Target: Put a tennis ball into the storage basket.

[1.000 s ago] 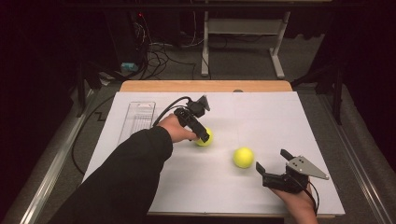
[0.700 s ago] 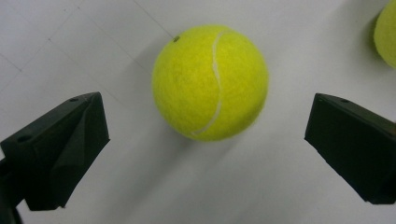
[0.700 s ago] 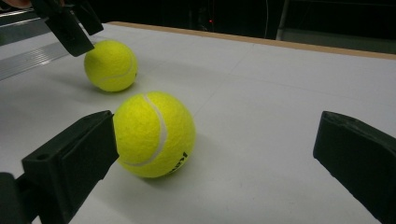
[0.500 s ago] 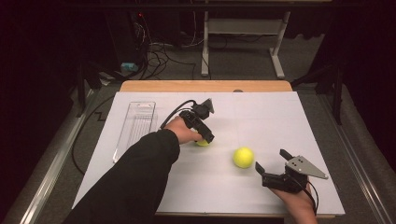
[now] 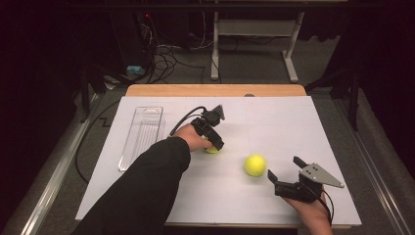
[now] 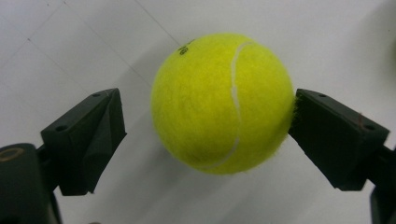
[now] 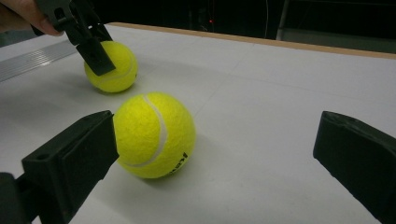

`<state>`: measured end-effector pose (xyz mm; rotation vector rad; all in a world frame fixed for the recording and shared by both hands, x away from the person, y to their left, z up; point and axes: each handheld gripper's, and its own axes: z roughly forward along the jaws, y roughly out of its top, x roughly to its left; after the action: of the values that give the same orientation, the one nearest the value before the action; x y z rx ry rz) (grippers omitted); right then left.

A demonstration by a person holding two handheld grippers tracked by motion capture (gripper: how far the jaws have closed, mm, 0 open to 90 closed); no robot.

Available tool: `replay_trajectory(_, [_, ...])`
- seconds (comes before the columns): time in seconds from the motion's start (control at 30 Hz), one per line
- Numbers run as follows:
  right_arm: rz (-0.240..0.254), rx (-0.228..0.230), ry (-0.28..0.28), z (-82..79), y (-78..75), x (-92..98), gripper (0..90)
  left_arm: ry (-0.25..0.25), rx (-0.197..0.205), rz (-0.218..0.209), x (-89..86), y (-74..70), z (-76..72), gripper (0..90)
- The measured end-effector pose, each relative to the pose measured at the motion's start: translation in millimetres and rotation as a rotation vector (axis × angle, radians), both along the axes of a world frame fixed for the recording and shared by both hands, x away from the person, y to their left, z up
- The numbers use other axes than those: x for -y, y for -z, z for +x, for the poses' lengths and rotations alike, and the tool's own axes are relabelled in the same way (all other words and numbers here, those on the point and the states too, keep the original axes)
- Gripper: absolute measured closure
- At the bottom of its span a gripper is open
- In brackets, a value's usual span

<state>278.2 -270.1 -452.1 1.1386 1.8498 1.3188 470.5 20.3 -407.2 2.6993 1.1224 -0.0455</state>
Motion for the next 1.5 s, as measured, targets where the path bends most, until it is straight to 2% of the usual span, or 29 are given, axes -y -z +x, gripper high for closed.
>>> replay_trajectory(0.33, [-0.002, -0.003, -0.001, 0.3, 0.5, -0.3, 0.0, 0.029, -0.026, -0.014, 2.0, 2.3, -0.1, 23.4])
replay_trajectory(0.4, [-0.002, -0.004, -0.003, 0.1, 0.3, -0.4, 0.0, 0.03, -0.018, -0.009, 3.4, 2.9, -1.1, 25.4])
replay_trajectory(0.73, [-0.001, -0.004, -0.002, 0.1, 0.3, -0.3, 0.0, 0.04, -0.014, -0.007, 3.3, -0.2, -3.1, 26.4])
replay_trajectory(1.03, [-0.005, -0.002, -0.003, 0.0, 0.2, -0.2, 0.0, 0.047, -0.018, -0.017, 0.7, -10.2, -8.1, 26.5])
replay_trajectory(1.27, [-0.007, -0.001, -0.002, -0.1, 0.4, -0.6, 0.0, 0.07, -0.025, -0.003, -3.2, -18.7, -14.3, 26.5])
replay_trajectory(1.5, [-0.009, 0.001, -0.004, 0.0, 0.4, -0.5, 0.0, 0.085, -0.015, 0.005, -5.5, -26.3, -22.3, 26.5])
